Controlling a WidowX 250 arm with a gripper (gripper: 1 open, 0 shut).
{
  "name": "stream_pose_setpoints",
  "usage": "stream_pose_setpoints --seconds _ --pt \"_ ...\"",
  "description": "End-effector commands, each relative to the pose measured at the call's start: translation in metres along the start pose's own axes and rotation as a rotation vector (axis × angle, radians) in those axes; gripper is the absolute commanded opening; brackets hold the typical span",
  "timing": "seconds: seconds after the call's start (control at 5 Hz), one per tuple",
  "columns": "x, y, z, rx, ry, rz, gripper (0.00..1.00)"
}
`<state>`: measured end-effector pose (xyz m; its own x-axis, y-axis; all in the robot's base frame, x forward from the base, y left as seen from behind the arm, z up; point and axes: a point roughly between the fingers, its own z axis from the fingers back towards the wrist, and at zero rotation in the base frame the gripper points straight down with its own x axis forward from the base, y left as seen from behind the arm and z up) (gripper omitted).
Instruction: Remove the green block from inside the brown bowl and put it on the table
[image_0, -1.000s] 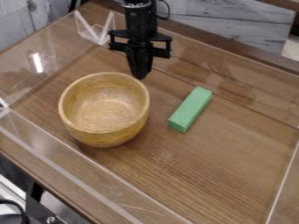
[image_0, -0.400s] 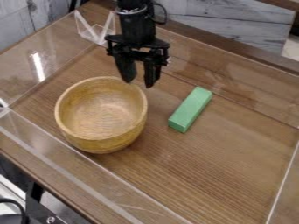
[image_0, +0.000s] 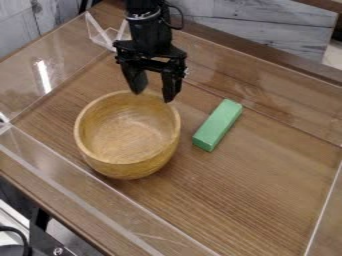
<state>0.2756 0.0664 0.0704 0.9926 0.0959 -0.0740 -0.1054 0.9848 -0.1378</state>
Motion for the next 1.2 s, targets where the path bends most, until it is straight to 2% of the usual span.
stream_pose_setpoints --seconds 0.0,0.4,1.0 --pt "-0.005 0.001 0.000 -0.004 -0.017 0.007 1.00" --pt "-0.010 -0.001 -0.010 -0.017 -0.019 0.005 1.00" --pt "-0.007 0.001 -0.030 -0.036 -0.029 0.005 1.00"
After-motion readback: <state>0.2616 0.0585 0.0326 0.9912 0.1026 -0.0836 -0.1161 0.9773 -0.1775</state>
